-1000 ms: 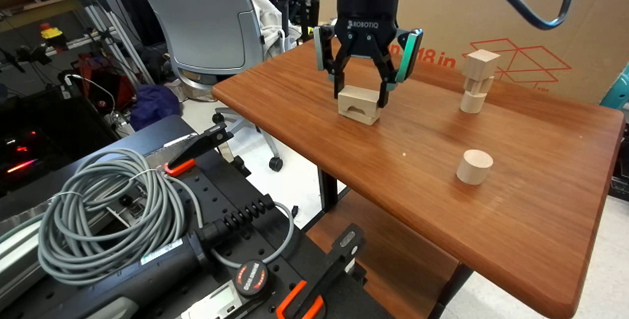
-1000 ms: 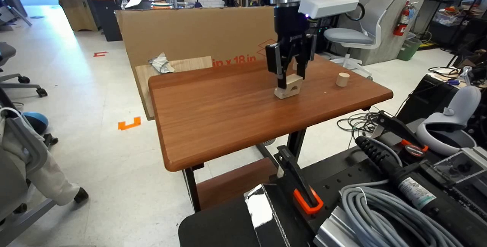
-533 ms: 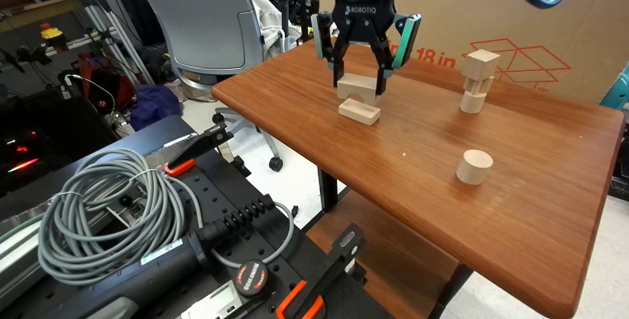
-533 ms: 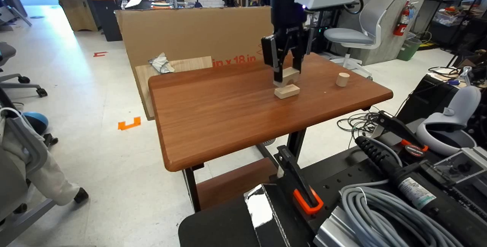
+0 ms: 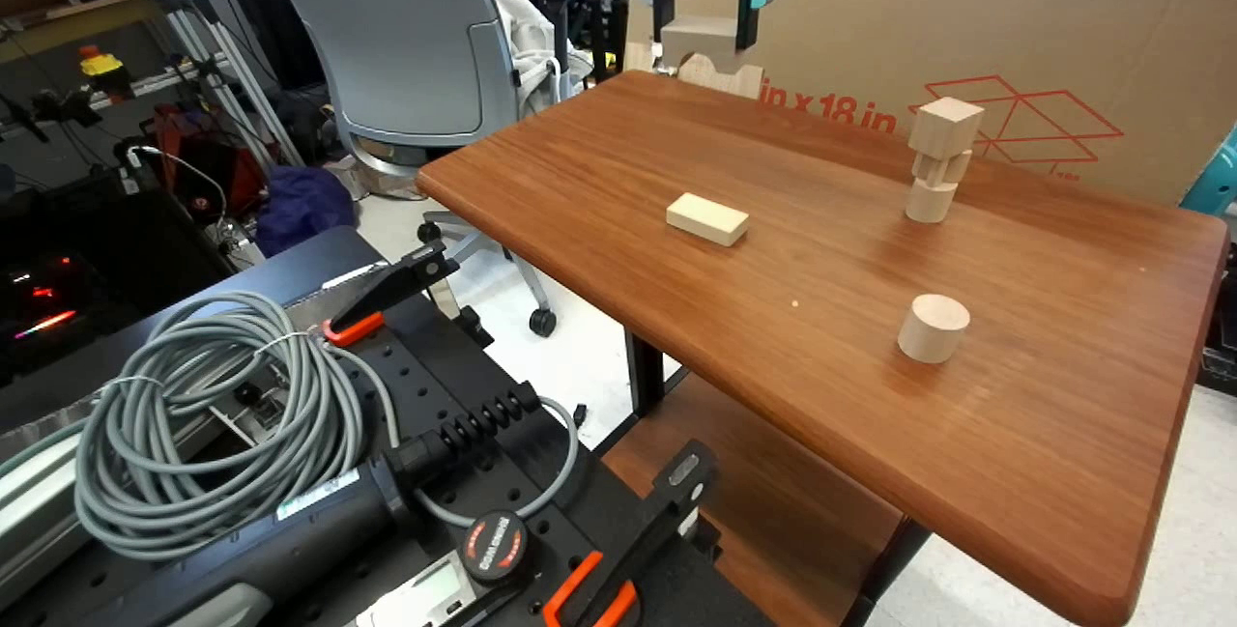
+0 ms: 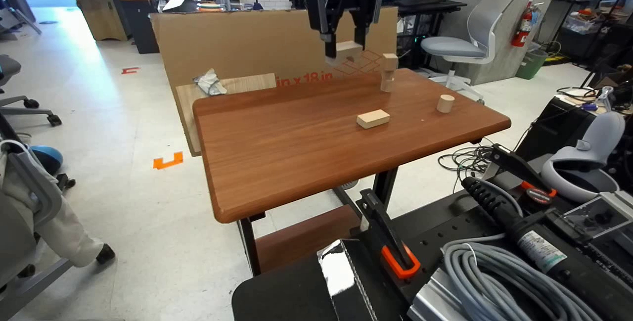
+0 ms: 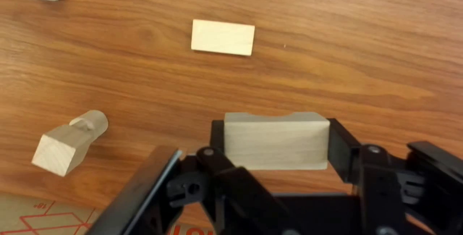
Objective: Remove the rectangular block from on top of the other block and put it on the table
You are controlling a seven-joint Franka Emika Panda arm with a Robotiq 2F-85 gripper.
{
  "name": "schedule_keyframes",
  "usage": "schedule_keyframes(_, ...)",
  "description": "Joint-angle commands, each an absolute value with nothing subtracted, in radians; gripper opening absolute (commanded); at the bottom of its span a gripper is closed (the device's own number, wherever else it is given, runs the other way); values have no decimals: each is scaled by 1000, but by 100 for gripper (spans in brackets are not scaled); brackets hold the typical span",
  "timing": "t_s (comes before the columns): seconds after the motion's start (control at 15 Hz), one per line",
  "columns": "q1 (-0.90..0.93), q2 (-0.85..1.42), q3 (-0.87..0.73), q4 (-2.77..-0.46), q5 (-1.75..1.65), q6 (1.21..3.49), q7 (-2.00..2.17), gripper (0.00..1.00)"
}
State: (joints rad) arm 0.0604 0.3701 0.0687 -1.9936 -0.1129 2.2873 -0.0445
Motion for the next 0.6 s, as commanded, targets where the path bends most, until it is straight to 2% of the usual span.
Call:
schedule_keyframes(0.0, 71, 438, 56, -1867, -104, 2243, -10, 42)
schedule_keyframes(0.53, 67, 637, 23, -1659, -103, 2161, 21, 42)
